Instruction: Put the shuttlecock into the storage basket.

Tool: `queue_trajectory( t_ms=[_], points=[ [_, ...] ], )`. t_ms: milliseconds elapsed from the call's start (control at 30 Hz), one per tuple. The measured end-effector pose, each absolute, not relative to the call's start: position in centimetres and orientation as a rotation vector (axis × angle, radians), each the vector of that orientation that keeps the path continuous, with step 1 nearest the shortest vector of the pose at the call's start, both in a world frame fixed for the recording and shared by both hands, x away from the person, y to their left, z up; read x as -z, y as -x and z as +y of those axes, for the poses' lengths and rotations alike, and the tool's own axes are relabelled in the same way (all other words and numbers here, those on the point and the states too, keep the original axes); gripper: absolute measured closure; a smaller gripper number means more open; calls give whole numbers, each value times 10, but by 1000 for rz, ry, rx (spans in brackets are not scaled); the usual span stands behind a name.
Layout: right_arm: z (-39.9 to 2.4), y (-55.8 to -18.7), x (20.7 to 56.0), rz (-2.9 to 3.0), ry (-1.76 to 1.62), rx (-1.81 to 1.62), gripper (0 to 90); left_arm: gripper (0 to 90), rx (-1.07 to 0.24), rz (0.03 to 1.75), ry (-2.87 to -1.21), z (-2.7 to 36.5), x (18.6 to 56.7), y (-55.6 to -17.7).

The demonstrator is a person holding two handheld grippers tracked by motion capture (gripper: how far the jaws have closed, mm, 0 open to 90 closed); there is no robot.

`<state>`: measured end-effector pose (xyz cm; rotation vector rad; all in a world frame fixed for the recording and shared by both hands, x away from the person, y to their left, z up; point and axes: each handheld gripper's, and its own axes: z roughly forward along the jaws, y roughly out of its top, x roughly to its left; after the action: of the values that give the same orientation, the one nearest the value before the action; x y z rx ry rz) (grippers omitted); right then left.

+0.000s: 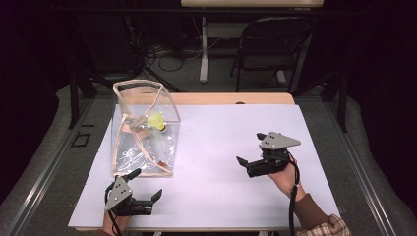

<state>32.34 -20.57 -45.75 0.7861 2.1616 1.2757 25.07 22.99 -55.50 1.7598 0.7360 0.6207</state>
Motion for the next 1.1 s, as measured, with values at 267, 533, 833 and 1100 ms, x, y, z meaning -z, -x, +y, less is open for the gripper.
queue_trajectory(
  t_ms=[267, 533, 833, 1100],
  points=[
    [-220, -308, 467, 2129, -811, -1276, 0, 1, -619, 738, -1760, 229, 555, -251],
    [-232, -296, 476, 2108, -827, -1274, 0, 1, -619, 739, -1762, 229, 555, -251],
    [-241, -283, 488, 2090, -833, -1280, 0, 1, -618, 738, -1765, 229, 556, -251],
    [-249, -270, 500, 2076, -827, -1289, 0, 1, -618, 738, -1766, 229, 556, -251]
  ],
)
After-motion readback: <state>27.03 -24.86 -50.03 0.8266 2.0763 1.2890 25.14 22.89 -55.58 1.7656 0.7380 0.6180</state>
